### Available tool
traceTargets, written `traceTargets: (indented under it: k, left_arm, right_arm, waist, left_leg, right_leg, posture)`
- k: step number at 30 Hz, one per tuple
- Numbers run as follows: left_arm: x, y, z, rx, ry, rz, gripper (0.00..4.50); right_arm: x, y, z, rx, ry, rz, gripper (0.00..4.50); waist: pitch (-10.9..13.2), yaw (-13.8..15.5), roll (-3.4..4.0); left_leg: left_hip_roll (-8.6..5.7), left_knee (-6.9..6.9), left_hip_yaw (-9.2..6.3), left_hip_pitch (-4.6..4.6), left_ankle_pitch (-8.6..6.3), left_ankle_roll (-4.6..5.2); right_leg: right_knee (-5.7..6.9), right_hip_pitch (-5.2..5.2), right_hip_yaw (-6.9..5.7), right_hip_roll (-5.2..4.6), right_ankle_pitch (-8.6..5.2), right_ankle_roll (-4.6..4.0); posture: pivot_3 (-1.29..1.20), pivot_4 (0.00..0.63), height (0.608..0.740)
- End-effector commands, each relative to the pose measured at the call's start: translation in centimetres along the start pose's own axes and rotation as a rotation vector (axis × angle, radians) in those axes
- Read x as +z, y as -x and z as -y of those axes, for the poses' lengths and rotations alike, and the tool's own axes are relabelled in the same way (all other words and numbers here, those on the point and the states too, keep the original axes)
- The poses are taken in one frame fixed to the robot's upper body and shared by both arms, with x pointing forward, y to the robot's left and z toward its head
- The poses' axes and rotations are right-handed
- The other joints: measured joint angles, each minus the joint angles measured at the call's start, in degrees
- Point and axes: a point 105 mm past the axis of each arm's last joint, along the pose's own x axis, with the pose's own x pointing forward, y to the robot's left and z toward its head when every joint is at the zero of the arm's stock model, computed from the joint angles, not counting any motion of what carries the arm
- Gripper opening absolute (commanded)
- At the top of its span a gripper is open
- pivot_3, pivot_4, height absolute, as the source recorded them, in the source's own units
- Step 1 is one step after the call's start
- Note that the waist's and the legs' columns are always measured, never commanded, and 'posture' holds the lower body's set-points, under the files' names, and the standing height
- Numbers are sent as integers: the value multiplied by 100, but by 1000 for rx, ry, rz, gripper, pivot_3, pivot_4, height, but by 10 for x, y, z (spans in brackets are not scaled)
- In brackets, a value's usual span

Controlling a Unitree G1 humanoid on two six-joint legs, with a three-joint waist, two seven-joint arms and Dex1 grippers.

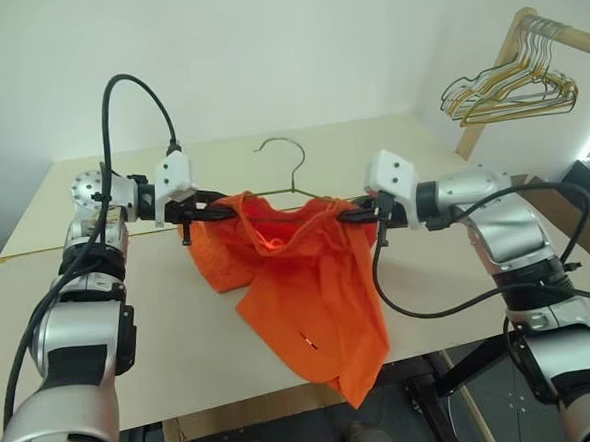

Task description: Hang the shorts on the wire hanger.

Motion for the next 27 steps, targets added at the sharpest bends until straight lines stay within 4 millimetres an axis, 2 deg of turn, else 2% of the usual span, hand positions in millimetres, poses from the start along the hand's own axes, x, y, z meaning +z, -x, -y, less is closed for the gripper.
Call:
traceTargets:
  k: [1,8,9,13,16,20,24,27]
  left_arm:
    - [10,19,-13,79,-18,16,2083]
    - [6,43,-22,176,12,-3,4356]
    - [5,45,-23,193,21,1,4466]
    - [7,45,-29,258,65,50,4466]
    - [8,43,-26,239,88,82,4466]
    - [22,44,-27,227,153,238,4466]
    - [39,47,-25,228,179,400,4466]
    - [42,42,-16,205,180,422,4466]
  right_arm:
    - [8,20,12,-66,39,31,0]
    - [5,52,16,-80,-4,58,0]
    - [5,58,17,-81,-21,63,0]
    - [10,77,25,-96,-124,94,0]
    - [16,88,30,-106,-155,105,0]
    - [12,96,36,-145,-211,41,0]
    - [3,108,44,-226,-343,-9,0]
    - [-7,126,53,-336,-492,-20,0]
  waist:
    - [0,-2,0]
    - [0,-9,0]
    - [0,-6,0]
    - [0,-3,0]
    - [0,-11,0]
    - [0,-61,0]
    - [0,-147,0]
    - [-1,-183,2]
  left_leg:
    - [0,0,0,0,0,0]
    - [0,-1,0,0,0,0]
    - [0,0,0,0,0,0]
    - [1,1,0,0,0,0]
    - [1,1,0,-1,0,0]
    - [2,1,1,-2,0,0]
    - [2,1,0,-5,0,0]
    - [2,1,-1,-3,0,0]
  right_leg:
    - [0,0,0,0,0,0]
    - [-4,1,0,0,0,0]
    - [-5,2,0,0,0,0]
    - [-8,2,-1,-1,0,0]
    - [-4,0,-1,-1,0,0]
    - [-6,-1,-1,-1,0,0]
    - [-5,-1,-1,-2,0,0]
    - [-3,-1,2,-5,0,0]
  posture:
    - [-50,0,740]
    - [-65,0,740]
    - [-65,0,740]
    - [-75,0,740]
    - [-84,0,740]
    - [-102,0,740]
    - [-115,0,740]
    - [-121,0,740]
